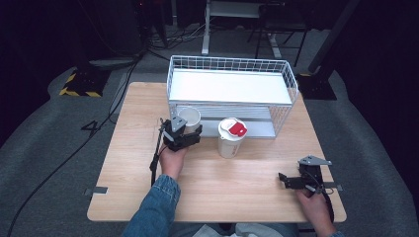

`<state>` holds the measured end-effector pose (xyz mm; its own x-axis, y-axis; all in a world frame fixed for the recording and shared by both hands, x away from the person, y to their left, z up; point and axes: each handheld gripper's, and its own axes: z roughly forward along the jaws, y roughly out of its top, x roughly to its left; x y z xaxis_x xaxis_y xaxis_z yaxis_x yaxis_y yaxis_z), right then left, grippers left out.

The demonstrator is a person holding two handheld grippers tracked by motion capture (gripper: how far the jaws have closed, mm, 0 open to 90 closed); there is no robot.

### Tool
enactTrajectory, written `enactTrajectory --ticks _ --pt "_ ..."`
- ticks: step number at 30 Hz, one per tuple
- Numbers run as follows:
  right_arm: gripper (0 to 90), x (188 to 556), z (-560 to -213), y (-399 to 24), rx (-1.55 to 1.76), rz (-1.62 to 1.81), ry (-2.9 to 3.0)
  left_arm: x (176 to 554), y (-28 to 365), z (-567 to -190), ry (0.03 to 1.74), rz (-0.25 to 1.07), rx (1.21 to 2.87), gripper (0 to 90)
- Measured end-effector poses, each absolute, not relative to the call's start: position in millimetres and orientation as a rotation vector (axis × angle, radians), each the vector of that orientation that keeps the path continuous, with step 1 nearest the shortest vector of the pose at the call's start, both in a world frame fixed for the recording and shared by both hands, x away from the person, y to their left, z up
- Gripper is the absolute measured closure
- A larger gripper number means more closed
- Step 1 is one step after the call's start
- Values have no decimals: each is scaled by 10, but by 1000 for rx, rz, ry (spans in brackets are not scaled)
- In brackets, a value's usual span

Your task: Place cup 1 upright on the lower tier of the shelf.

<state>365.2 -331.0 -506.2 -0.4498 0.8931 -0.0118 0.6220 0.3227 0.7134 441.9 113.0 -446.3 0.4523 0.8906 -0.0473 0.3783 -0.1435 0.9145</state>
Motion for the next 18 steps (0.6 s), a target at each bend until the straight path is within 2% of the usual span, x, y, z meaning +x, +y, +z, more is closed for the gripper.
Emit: enactTrajectory --ticks 18 --pt "5 3652 -5061 -3310 1341 909 2189 4709 1044 -4723 1151 729 1663 219"
